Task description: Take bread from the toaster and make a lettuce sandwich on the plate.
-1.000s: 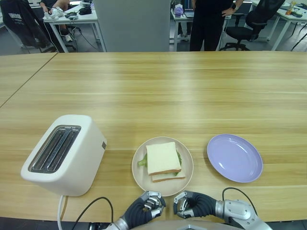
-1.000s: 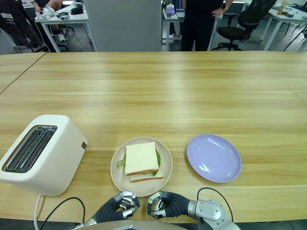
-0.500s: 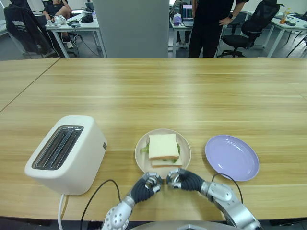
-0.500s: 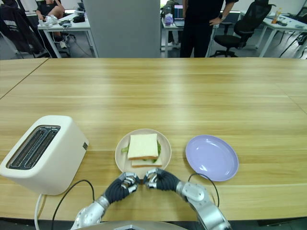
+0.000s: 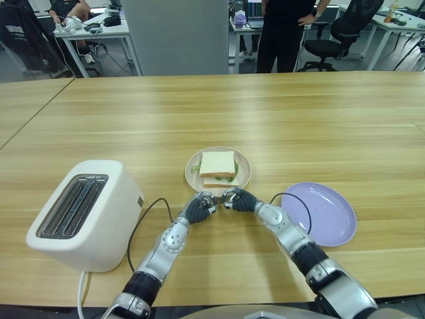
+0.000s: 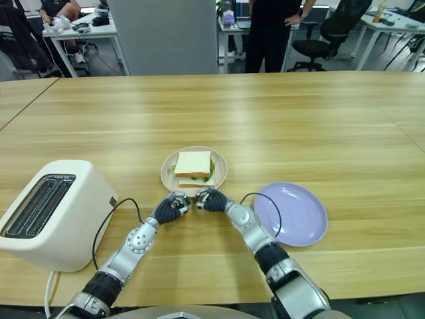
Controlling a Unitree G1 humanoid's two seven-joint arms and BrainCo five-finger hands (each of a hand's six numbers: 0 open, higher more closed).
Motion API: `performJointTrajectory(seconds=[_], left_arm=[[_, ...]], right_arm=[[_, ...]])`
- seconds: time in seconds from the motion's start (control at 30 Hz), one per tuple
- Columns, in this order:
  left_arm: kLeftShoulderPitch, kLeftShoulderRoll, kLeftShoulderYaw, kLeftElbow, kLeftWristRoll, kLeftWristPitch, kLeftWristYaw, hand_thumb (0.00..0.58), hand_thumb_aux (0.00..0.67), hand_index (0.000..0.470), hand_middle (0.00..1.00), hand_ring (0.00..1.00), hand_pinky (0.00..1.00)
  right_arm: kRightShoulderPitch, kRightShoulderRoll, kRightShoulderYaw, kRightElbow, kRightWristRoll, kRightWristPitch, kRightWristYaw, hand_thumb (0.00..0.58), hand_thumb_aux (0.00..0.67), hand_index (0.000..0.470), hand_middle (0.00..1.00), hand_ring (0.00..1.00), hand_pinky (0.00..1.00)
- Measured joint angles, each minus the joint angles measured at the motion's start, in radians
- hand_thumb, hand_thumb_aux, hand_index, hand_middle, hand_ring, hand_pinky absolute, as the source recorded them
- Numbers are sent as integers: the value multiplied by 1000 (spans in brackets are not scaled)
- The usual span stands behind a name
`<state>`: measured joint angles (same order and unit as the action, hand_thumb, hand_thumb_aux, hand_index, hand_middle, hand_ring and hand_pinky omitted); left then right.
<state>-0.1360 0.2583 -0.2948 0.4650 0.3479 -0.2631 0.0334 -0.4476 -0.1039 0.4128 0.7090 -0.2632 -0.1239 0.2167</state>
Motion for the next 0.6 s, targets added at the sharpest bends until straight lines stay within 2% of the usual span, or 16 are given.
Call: performJointTrajectory(seconds=[0.17,0.23,0.3,0.33,0.37,0.4,0.43,0.47,0.5,0.53,0.57,0.6], left_arm=[[9,3,12,19,6,-40,22,580,670,460,745,745,745],[49,1,18,-13,-4,-54,17,580,670,460,710,710,710],[128,-13,33,-94,-51,-61,-14,580,667,458,698,698,698],[168,-22,36,-132,-75,-62,-29,392,289,198,655,655,655],[226,-36,40,-193,-117,-64,-53,392,289,198,655,655,655],[278,-47,41,-251,-154,-67,-71,0,0,0,384,384,384],[323,-59,40,-302,-191,-66,-91,0,0,0,314,314,314],[386,-77,43,-390,-247,-65,-112,0,0,0,247,247,247],[431,-91,44,-449,-288,-66,-124,0,0,0,208,208,208],[461,-106,44,-495,-323,-66,-133,0,0,0,165,165,165],[504,-130,45,-554,-372,-68,-143,0,0,0,67,67,67],[529,-141,47,-588,-399,-71,-146,0,0,0,43,43,43]], right_arm=[[-17,13,-23,56,3,-45,-9,580,670,460,1000,1000,1000],[14,13,-41,26,18,-47,4,580,670,460,1000,1000,1000],[98,9,-75,-76,69,-35,45,580,670,460,1000,1000,1000],[140,10,-86,-124,99,-31,65,580,670,460,1000,1000,1000],[205,10,-105,-206,148,-10,99,580,670,460,1000,1000,1000],[264,10,-121,-284,193,8,125,579,641,440,722,722,722],[314,9,-134,-352,241,32,152,576,612,420,592,592,592],[386,6,-153,-474,313,69,188,530,473,325,227,227,227],[439,2,-165,-560,369,96,214,441,342,235,94,94,94],[478,0,-176,-632,418,126,236,0,0,0,0,0,0],[532,-7,-188,-724,480,164,259,0,0,0,0,0,0],[560,-10,-193,-771,507,179,268,0,0,0,0,0,0]])
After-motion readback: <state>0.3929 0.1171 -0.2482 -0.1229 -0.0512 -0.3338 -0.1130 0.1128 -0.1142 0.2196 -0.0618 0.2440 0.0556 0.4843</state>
